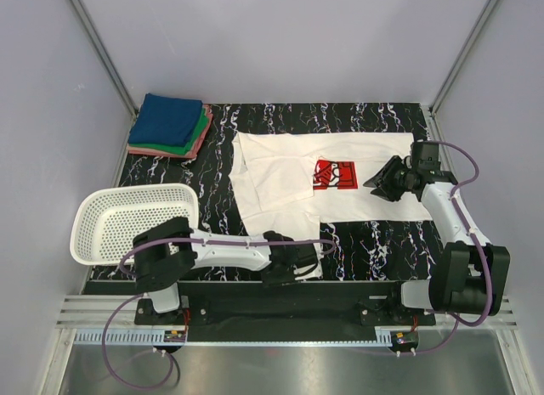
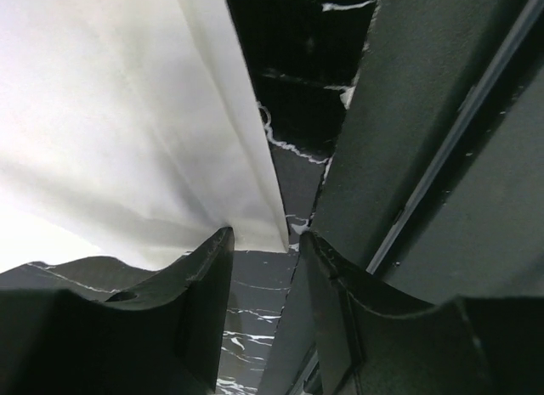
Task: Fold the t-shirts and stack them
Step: Fold the tshirt
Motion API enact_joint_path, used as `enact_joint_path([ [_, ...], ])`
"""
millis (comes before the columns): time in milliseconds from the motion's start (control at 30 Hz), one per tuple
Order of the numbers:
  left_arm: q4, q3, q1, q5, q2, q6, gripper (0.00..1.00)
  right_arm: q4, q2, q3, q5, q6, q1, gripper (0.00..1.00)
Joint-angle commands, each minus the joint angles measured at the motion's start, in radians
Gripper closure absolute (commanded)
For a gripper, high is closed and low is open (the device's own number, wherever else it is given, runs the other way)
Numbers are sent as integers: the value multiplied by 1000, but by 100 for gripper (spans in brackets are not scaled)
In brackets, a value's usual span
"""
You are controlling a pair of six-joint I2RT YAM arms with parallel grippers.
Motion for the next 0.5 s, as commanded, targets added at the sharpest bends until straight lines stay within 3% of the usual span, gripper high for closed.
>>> enact_joint_path([
  [0,34,-12,-5,3,13,7,57,39,1,0,-24,-16,-14,56],
  [100,53,-24,-4,11,24,4,60,41,-1,0,-25,-17,-17,56],
  [200,61,-21,-4,15,24,-1,73,47,2,-7,-25,-16,-20,56],
  [233,61,-20,-2,14,21,-1,82,47,-1,-10,-24,-16,-20,56],
  [300,48,-10,-4,2,10,-2,88,52,2,-11,-22,-16,-20,56],
  [467,15,11,18,-14,-16,19,88,50,7,-8,-29,-10,-20,56],
])
